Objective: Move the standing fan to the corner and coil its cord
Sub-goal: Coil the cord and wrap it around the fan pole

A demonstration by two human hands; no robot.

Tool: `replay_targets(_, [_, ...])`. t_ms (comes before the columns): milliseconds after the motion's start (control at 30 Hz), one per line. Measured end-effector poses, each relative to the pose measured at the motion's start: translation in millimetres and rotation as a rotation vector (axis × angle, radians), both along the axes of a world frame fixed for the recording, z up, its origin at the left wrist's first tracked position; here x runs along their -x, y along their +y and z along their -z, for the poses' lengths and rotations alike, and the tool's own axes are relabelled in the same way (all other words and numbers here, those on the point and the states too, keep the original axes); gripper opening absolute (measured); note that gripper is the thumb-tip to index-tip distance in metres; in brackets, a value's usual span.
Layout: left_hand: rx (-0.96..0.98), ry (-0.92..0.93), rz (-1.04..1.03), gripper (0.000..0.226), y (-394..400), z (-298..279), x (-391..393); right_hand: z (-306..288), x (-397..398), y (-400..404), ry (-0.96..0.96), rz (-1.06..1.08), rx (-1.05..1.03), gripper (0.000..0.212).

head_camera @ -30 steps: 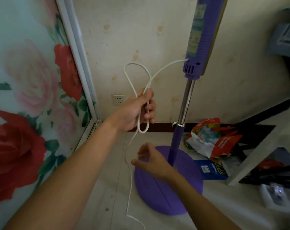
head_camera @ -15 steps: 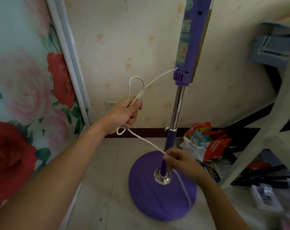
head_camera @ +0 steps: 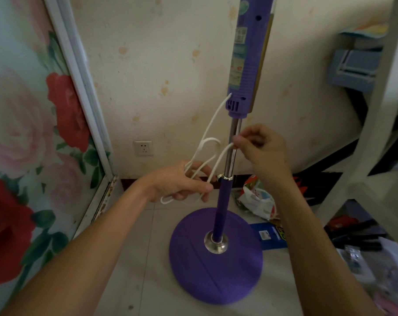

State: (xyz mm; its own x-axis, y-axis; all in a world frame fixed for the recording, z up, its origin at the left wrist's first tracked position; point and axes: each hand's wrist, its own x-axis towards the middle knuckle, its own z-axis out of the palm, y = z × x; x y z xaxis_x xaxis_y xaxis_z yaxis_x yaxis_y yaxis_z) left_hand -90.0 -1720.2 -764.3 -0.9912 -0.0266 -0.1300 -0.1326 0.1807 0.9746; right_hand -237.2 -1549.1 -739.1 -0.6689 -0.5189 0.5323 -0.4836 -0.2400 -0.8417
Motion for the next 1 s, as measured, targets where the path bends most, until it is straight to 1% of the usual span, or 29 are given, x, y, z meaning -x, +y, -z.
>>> replay_targets(100, [-0.049,0.022,-0.009,0.002,0,-2,-2,-6,-3,-14,0.044,0.02,-0.036,0.011])
replay_targets(167, [-0.116,0.08,-0.052,0.009,-2,0,-4,3,-4,-13,0.031,-0.009,-0.112,0.019])
replay_targets(200, [-0.176,0.127,-0.075,0.013,-4,1,-4,11,-3,-10,0.002,-0.06,-0.167,0.022])
replay_targets(300, [-0.365,0.29,-0.162,0.02,-7,-1,-5,54,-6,5,-0.153,-0.307,-0.363,0.015])
replay_targets(367, [-0.459,0.37,-0.238,0.023,-9,-4,-1,90,-16,14,-0.252,-0.443,-0.483,0.018])
replay_targets(400, [-0.491,0.385,-0.257,0.024,-10,-5,1,106,-23,15,-0.298,-0.473,-0.526,0.021])
replay_targets(467, [-0.551,0.371,-0.226,0.022,-7,-7,3,128,-37,15,-0.371,-0.502,-0.616,0.029])
replay_targets(533, [-0.636,0.339,-0.157,0.018,-1,-6,4,136,-50,12,-0.439,-0.558,-0.698,0.034])
replay_targets(667, [-0.743,0.267,-0.143,0.018,11,4,9,134,-58,2,-0.38,-0.628,-0.73,0.034])
replay_targets(767, [-0.745,0.248,-0.185,0.015,11,6,10,131,-57,0,-0.33,-0.616,-0.766,0.035])
replay_targets(833, [-0.679,0.239,-0.251,0.017,7,7,11,128,-53,4,-0.275,-0.6,-0.819,0.036])
replay_targets(933, [-0.451,0.287,-0.335,0.014,-1,11,12,118,-32,17,-0.178,-0.621,-0.973,0.036])
replay_targets(1000, [-0.275,0.315,-0.37,0.011,-8,14,13,108,-13,32,-0.162,-0.578,-1.029,0.028])
